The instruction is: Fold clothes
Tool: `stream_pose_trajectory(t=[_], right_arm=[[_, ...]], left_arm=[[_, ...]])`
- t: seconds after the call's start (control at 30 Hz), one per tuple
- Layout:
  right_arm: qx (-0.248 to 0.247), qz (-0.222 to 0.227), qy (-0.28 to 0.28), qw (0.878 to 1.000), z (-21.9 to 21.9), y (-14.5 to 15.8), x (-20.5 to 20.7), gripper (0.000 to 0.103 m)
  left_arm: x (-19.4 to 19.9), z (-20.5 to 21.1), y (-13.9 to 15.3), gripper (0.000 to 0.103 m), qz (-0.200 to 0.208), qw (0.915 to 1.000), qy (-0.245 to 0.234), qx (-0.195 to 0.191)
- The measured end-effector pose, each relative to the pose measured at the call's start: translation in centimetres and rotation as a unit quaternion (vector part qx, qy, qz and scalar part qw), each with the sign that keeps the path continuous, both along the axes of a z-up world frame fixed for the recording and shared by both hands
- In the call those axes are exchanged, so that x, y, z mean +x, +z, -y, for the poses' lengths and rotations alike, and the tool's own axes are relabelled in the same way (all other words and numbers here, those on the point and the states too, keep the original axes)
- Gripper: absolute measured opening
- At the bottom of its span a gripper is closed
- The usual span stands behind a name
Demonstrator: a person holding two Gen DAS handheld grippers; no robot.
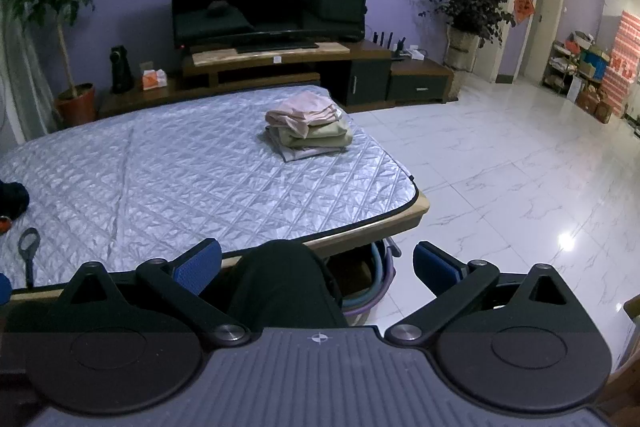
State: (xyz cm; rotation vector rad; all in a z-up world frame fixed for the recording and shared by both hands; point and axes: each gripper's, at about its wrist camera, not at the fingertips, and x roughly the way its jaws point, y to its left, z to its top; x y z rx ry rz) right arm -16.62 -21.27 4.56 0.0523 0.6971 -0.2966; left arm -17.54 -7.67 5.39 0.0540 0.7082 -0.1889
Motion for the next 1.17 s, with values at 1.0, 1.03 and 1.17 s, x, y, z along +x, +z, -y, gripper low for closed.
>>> stream_pose_trajectory(t=[1.0,1.03,1.17], right_arm=[[0.0,0.001,0.004,1.0,0.05,0.0,0.15,0.103],[0.001,0.0,0.005,1.0,0.11,-0.04,0.15,0.103],[0.003,0.0,0.006,1.0,0.24,-0.13,0.16,0.103]], left_arm=[[-0.23,-0.17,-0.07,0.097,0.021,0.9998,-0.007,-0.001],[-0.23,-0.17,-0.09,0.098,0.021,0.9998,-0.007,-0.001],[-0.08,-0.25,-0.1,0.098,0.019,0.9998,-0.006,-0.005]])
